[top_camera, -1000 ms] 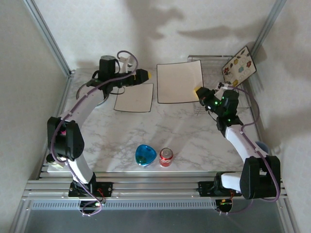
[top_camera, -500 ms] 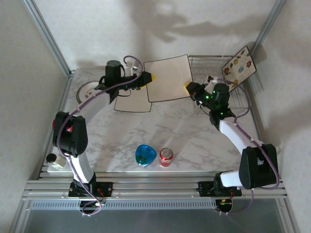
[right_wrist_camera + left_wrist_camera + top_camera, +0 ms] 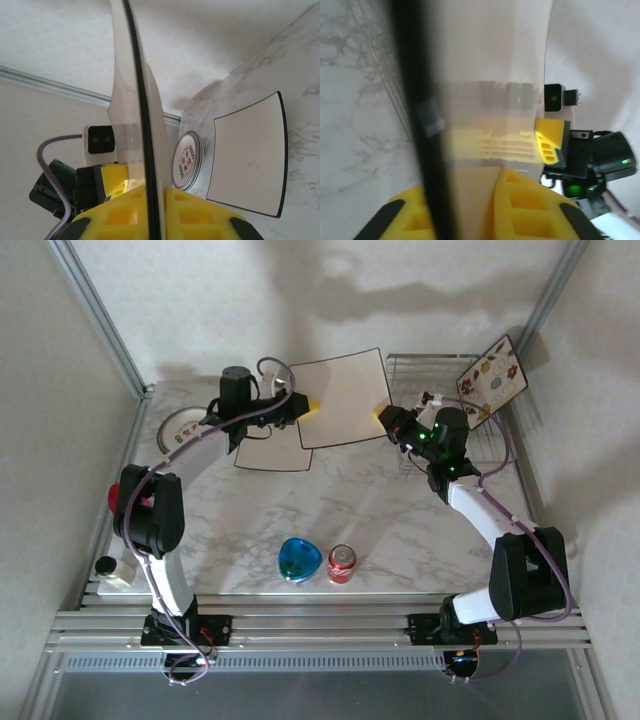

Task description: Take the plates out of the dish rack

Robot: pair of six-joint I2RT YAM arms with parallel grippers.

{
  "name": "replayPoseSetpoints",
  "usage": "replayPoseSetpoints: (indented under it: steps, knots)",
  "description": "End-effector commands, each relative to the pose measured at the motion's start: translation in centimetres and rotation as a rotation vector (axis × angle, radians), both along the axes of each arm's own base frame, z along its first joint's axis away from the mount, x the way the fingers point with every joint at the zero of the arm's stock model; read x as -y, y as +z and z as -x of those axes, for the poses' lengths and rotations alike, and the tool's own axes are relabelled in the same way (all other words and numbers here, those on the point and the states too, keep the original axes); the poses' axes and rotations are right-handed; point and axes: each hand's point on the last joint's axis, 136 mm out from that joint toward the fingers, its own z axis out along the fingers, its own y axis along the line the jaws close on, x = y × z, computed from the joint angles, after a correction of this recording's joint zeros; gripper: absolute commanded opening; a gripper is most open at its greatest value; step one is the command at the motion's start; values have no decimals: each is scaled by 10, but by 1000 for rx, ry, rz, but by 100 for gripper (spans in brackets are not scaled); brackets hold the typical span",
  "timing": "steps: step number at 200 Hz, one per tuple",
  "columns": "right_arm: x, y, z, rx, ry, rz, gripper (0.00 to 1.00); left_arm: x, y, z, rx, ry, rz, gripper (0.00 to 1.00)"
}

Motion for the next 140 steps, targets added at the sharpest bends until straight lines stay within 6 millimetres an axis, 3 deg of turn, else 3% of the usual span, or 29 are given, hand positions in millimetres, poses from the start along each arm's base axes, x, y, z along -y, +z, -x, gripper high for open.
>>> replayPoseSetpoints:
  steps: [1,39,59,72,88,95,120,140]
  knots:
    - [-8,81,8,251,43,-68,0,11,5,4,128,-45,-9,0]
    - [-10,74,6,228,49,-48,1,10,7,3,135,-34,-13,0]
    - [-10,71,5,212,47,-9,34,9,12,0,147,-14,-15,0]
    - [-9,68,4,193,46,35,65,7,18,-3,155,4,-12,0]
    - [-9,64,2,158,46,103,90,3,28,-8,168,38,2,0]
    - [-7,62,1,143,39,125,97,1,34,-10,175,52,16,0]
    - [-1,47,1,72,13,214,99,-7,56,-17,206,98,64,0]
    - [17,29,4,-17,-47,369,99,-20,71,-25,226,164,78,0]
